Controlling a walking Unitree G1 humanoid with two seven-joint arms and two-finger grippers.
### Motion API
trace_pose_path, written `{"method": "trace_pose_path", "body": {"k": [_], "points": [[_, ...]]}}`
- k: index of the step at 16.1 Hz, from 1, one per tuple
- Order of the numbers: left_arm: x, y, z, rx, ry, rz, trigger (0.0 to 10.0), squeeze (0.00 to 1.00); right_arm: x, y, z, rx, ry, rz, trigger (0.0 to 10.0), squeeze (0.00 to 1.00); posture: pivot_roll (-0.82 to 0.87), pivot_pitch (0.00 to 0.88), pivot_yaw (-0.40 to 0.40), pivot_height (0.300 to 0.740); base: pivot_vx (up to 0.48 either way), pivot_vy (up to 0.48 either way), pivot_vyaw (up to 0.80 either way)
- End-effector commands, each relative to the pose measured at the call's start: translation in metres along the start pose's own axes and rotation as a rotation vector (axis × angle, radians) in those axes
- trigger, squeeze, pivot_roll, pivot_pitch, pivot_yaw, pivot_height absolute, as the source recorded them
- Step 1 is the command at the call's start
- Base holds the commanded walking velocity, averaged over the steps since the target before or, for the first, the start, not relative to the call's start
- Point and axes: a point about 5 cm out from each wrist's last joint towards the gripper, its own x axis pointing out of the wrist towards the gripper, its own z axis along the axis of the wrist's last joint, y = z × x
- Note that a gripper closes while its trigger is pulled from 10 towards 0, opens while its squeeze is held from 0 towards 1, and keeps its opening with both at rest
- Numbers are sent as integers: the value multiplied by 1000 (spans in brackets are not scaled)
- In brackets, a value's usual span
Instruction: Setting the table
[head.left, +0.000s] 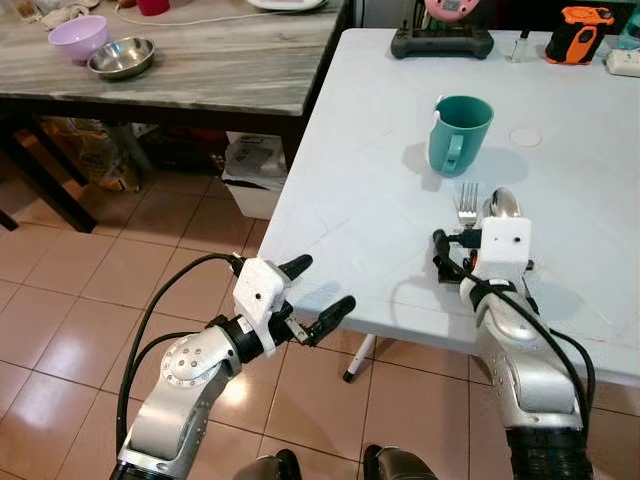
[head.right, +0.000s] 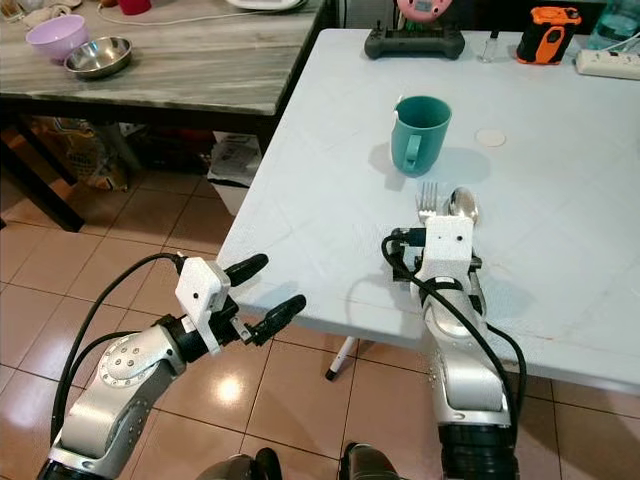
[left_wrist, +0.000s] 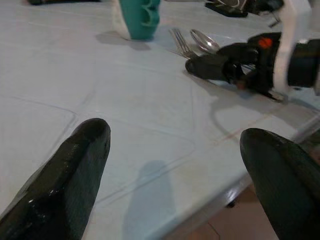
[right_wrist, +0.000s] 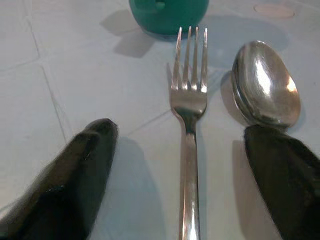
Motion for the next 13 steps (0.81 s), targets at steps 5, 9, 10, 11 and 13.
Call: {"method": "trace_pose_path", "body": {"k": [5, 9, 10, 11, 13], "points": [[-2, -3, 1, 17, 14, -21, 10000, 0, 3, 4, -9, 58, 69, 37, 0, 0, -193, 190, 80, 740, 0, 0, 0], [-4, -4, -1, 19, 36, -56, 10000, 0, -1, 5, -20, 86, 167, 64, 0, 0, -189, 193, 77, 740, 0, 0, 0], [-4, -4, -1, 19, 36, -63, 10000, 0, -1, 5, -23, 97, 184, 67, 0, 0, -192, 193, 80, 740, 0, 0, 0], [-4, -4, -1, 21, 38, -69, 10000, 0, -1, 4, -25, 102, 199, 66, 0, 0, -194, 193, 81, 740, 0, 0, 0], [-3, -5, -1, 28, 44, -85, 10000, 0, -1, 1, -28, 110, 214, 57, 0, 0, -197, 194, 86, 740, 0, 0, 0]]}}
